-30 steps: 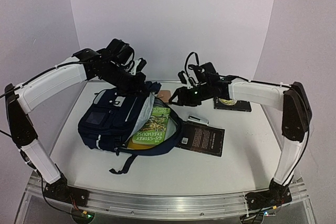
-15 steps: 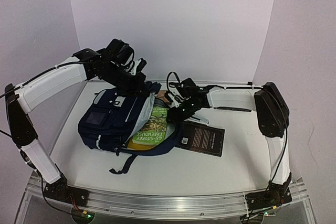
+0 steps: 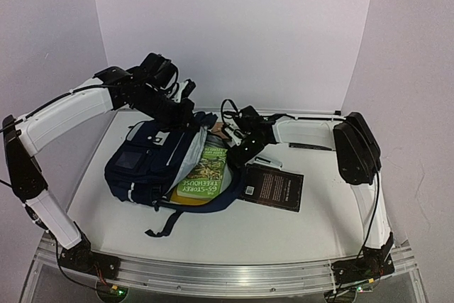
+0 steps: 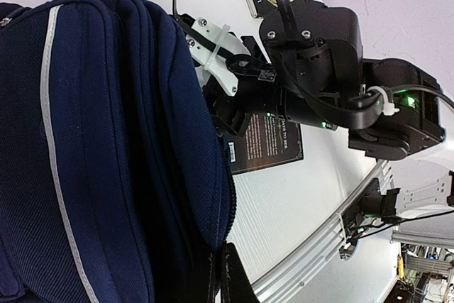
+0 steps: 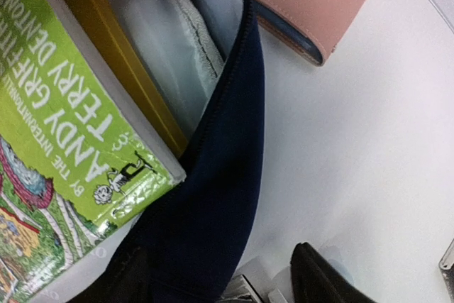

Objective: Pack the student bag
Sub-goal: Place the book in the student bag.

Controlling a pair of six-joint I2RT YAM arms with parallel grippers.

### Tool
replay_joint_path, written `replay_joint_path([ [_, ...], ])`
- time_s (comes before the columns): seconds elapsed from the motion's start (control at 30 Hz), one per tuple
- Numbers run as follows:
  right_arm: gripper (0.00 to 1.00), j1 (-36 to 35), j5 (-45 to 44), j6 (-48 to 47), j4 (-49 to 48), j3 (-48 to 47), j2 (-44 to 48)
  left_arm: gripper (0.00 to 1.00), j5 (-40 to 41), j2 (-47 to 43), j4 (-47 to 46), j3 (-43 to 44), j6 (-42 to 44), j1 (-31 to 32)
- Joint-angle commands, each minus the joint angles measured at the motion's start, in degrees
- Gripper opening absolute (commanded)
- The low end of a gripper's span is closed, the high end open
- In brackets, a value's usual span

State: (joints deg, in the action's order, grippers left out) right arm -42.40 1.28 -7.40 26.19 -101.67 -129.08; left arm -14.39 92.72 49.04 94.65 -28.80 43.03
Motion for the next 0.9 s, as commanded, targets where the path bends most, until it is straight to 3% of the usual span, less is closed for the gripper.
replay_joint_path([
  [0.0,0.77,-0.16,2.77,-0.77,5.67,0.07,2.37,0.0,-0.27,-4.18,-1.53,0.0,-0.12,-0.22],
  [0.23,0.9,-0.22,8.24,0.31,7.02,-0.31,7.33,0.0,-0.9,-4.7,-1.52,-0.27,-0.61,-0.22],
  [0.4,0.92,-0.93,9.59,0.93,10.2,-1.63,5.4,0.0,-0.97,-5.01,-1.49,-0.35,-0.56,-0.22],
  [0.6,0.92,-1.33,4.76,-1.07,11.32,-0.49,2.44,0.0,-1.13,-5.01,-1.66,-0.19,-0.61,-0.22],
  [0.87,0.78,-1.71,-8.4,-5.53,9.31,-3.53,-3.27,0.0,-1.34,-6.13,-2.56,-1.66,-1.54,-0.22],
])
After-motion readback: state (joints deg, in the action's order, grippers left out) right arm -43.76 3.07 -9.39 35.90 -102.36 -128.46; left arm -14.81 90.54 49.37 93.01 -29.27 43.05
